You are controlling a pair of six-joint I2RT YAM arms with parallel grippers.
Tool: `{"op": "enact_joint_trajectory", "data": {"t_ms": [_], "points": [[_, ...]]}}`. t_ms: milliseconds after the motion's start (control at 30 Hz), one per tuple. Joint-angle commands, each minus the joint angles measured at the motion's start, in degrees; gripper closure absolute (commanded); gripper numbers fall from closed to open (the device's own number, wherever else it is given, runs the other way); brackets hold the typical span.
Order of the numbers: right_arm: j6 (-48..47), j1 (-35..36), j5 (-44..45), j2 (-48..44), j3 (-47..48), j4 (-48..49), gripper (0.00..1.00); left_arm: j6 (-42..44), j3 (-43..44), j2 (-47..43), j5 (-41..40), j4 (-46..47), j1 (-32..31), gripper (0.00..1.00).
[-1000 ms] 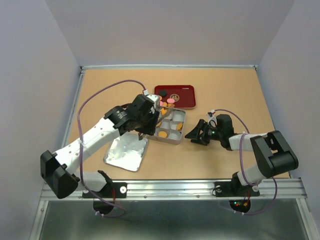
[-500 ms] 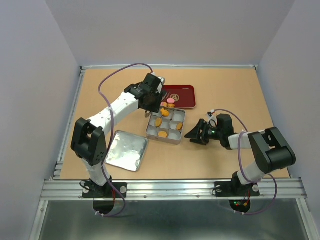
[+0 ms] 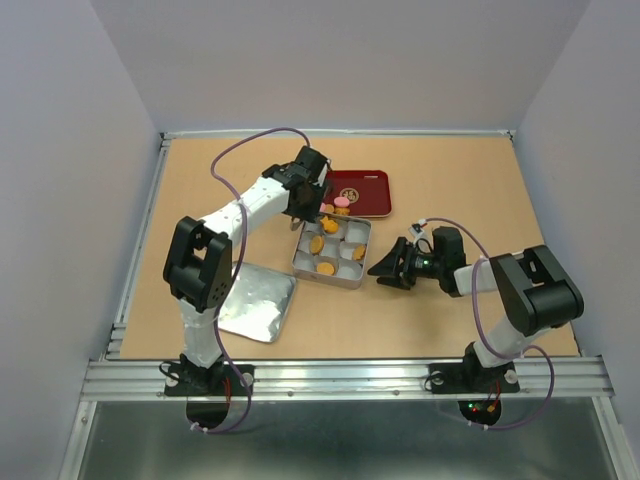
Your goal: Pack the cookies
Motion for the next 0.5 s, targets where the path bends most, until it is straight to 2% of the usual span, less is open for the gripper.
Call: {"op": "enact_joint_trajectory", "data": {"t_ms": [0,467], "points": [[-2.5,-0.3,5.0,3.3,-0.9,-5.7,0.29,1.4,2.9,-0.7,-1.3,1.0,1.0,0.49],[-2.2,-0.7,4.5,5.0,-0.4,-5.1,0.29,2.6,2.2,0.4,4.5,2.4,1.2,0.5]]}}
